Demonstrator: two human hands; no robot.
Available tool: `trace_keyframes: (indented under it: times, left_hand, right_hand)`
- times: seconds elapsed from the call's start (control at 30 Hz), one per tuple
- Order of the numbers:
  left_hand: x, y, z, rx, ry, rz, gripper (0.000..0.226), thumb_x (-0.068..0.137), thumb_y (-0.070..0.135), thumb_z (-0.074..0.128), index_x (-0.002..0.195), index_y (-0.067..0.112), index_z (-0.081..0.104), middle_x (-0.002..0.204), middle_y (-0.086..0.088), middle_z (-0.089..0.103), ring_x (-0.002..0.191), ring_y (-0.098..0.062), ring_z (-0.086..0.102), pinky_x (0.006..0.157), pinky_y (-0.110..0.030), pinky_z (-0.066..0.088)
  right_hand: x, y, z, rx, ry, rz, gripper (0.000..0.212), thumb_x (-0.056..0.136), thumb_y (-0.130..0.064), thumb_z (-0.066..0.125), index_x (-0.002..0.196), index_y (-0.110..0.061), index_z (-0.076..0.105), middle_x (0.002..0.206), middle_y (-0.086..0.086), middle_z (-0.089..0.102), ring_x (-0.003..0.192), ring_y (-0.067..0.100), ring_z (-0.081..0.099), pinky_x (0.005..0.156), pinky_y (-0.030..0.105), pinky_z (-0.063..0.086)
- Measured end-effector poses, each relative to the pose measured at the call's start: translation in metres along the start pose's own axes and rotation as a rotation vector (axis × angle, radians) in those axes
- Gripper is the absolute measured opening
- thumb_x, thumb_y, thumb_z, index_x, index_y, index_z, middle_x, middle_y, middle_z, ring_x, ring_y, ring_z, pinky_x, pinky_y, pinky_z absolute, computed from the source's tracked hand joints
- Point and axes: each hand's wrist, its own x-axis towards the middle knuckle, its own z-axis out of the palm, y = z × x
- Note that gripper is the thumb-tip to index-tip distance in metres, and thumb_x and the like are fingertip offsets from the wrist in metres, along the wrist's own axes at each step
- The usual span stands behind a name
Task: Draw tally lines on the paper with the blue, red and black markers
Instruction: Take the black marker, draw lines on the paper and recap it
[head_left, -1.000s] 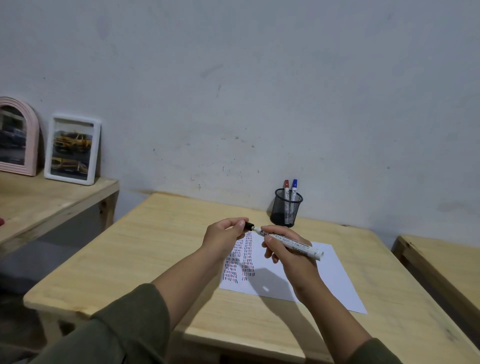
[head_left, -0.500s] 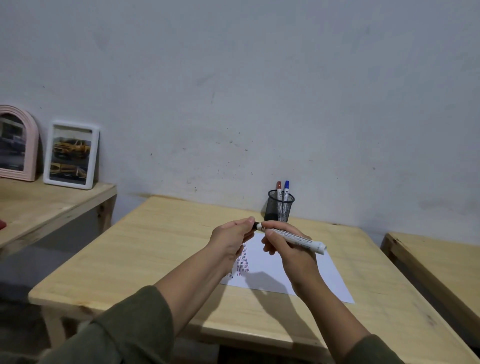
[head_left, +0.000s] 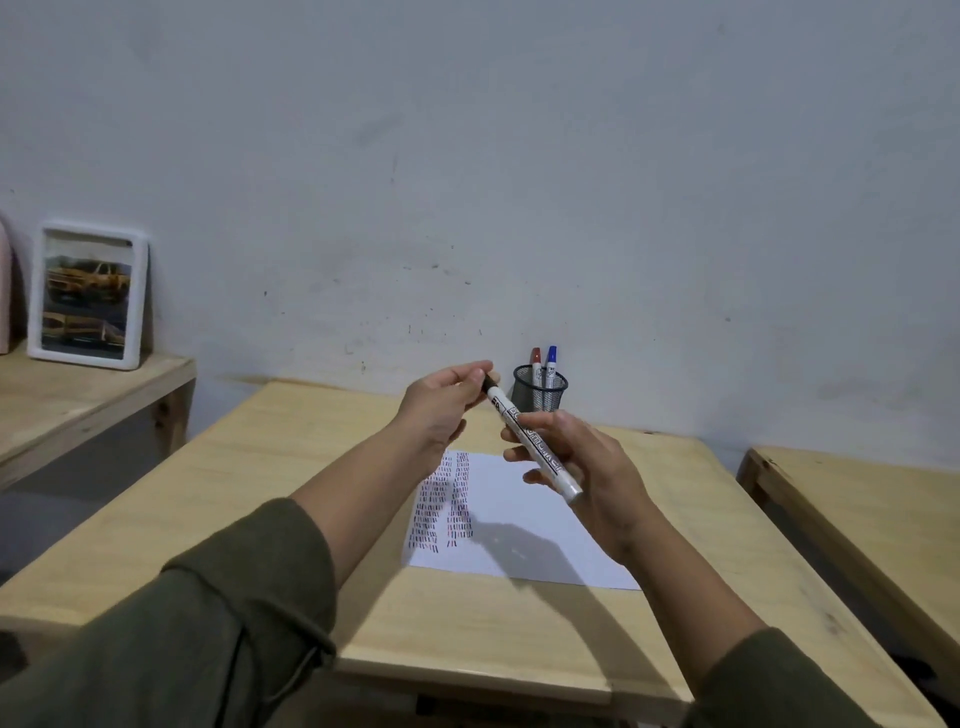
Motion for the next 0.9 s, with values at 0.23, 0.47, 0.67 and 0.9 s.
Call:
trace_keyframes:
  times: [0.23,0.47,0.67,0.9]
  left_hand:
    - [0.064,0.007,0.026,0.195,-0.057,0.114,0.026,0.089,0.025,0.060,0.115,0.021,0.065,0.109,-0.002,0.069,0.109,-0.013,0.059,0.094,-0.029,0.037]
    - [0.142,-0.012,0.026,0.386,0.010,0.033,0.038,0.084,0.032,0.066,0.120,0.023,0.064,0.119,0.001,0.067,0.113,-0.013,0.058,0.101,-0.026,0.040]
    - [0.183,-0.035,0.034,0.514,0.024,-0.038,0.046,0.083,0.031,0.067,0.127,0.018,0.059,0.128,-0.002,0.062,0.120,-0.017,0.056,0.106,-0.027,0.040]
    - [0.202,-0.054,0.041,0.630,0.002,-0.035,0.056,0.081,0.035,0.069,0.132,0.019,0.054,0.134,-0.004,0.058,0.122,-0.020,0.055,0.101,-0.039,0.047]
  right_hand:
    - [0.065,-0.002,-0.032,-0.289,0.066,0.032,0.025,0.090,-0.002,0.057,0.103,-0.018,0.045,0.085,0.008,0.074,0.072,0.002,0.067,0.061,0.020,0.043]
    - [0.153,-0.010,-0.078,-0.452,0.139,-0.038,0.085,0.085,0.001,0.062,0.139,-0.051,0.022,0.086,0.004,0.063,0.079,0.017,0.061,0.071,0.035,0.057]
    - [0.210,0.005,-0.097,-0.644,0.205,-0.115,0.084,0.081,0.004,0.062,0.135,-0.050,0.026,0.125,0.012,0.055,0.095,0.026,0.065,0.078,0.045,0.059]
    - [0.237,0.041,-0.107,-0.763,0.288,-0.098,0.072,0.083,-0.004,0.062,0.134,-0.045,0.033,0.082,0.007,0.067,0.078,0.015,0.064,0.063,0.013,0.044]
